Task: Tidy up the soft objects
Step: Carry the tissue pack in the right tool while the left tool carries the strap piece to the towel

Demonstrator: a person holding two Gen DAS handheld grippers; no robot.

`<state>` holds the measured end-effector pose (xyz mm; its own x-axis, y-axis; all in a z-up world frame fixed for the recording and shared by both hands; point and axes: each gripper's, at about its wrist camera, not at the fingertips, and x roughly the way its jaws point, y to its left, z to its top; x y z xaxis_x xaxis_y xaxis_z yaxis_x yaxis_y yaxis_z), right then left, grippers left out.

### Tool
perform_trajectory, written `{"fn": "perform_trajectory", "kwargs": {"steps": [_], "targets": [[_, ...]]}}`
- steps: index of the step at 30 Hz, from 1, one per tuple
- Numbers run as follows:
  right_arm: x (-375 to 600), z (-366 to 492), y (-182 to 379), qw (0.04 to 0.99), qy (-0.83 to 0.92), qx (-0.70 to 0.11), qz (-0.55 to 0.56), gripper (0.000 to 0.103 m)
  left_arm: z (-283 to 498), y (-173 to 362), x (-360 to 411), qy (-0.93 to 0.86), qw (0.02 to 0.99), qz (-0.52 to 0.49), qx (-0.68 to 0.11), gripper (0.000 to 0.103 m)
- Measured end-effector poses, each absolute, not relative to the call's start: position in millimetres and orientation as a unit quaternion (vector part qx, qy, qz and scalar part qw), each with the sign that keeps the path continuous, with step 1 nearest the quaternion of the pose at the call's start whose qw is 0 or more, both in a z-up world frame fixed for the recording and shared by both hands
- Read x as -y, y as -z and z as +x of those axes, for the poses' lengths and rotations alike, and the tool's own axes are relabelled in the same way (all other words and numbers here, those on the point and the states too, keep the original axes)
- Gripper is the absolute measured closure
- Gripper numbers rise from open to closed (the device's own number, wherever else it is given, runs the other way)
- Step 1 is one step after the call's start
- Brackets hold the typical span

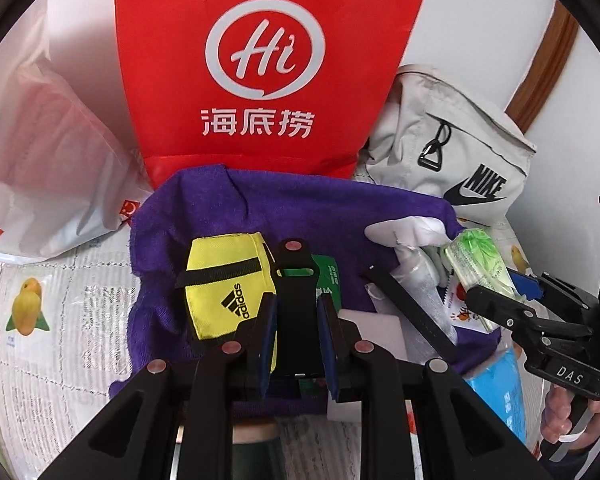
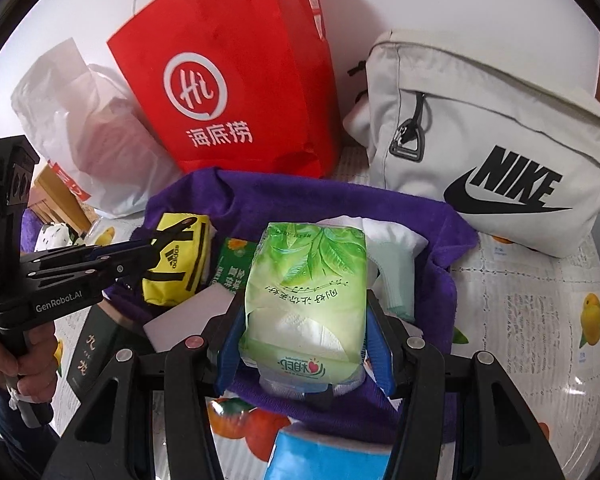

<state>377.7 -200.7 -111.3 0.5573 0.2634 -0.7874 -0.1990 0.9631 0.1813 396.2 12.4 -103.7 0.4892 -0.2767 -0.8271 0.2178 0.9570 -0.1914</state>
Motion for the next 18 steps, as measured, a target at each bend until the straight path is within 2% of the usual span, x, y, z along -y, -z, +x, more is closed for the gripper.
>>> {"fn": "perform_trajectory", "kwargs": {"steps": [18], "targets": [[184.1,419.0,138.7,0.856,-0.138,-0.498,0.014,0.049,434.4,129.3,4.0,0.158,0.842,-0.035,-0.515,0.083]]}}
